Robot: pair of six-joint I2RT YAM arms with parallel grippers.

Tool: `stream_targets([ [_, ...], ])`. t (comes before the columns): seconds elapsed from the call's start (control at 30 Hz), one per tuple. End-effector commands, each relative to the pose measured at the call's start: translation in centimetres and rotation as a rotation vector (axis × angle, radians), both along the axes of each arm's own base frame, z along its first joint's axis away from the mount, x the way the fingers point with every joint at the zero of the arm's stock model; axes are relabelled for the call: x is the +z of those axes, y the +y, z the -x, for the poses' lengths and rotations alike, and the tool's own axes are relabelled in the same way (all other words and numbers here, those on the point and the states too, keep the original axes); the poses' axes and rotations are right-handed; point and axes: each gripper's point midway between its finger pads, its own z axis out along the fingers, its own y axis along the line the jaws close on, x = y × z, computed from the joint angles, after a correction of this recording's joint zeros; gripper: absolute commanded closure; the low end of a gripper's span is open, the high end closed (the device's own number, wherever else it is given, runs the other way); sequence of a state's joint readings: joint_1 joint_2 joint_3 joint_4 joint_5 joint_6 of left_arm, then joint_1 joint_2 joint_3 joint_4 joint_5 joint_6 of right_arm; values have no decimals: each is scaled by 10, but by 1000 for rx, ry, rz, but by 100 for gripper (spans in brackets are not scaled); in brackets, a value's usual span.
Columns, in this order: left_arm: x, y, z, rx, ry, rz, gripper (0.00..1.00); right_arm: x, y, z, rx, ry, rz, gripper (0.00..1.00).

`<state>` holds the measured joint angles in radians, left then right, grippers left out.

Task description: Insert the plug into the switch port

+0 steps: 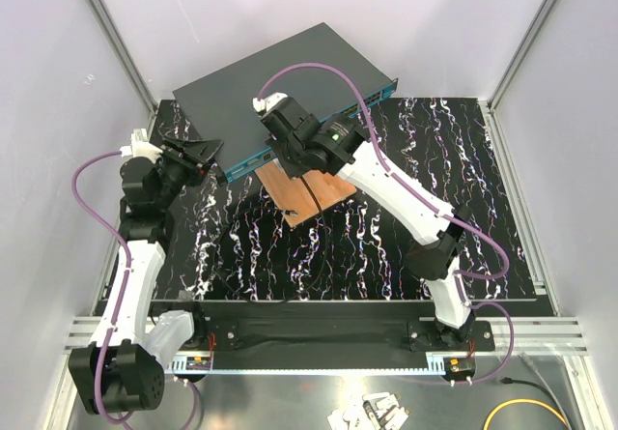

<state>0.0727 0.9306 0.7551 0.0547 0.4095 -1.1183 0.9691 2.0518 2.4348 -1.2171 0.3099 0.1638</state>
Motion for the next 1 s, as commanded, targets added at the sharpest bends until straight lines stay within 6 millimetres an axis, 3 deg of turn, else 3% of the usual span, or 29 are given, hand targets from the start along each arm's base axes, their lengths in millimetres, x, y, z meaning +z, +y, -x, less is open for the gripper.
stream_targets([
  [0.0,3,-46,19,-216,-55,-30,100,45,38,-39,-36,-196,-184,100],
  [0.53,-6,-54,24,-240,-44,-36,100,66,52,-67,-70,-288,-285,100],
  [0.8,-9,-53,25,-233,-31,-39,100,60,53,-70,-72,-273,-284,100],
  [0.9,-6,-51,24,-227,-32,-54,97,52,47,-64,-62,-235,-260,91],
  [0.97,-4,-49,23,-223,-38,-80,91,37,41,-58,-51,-198,-218,80],
])
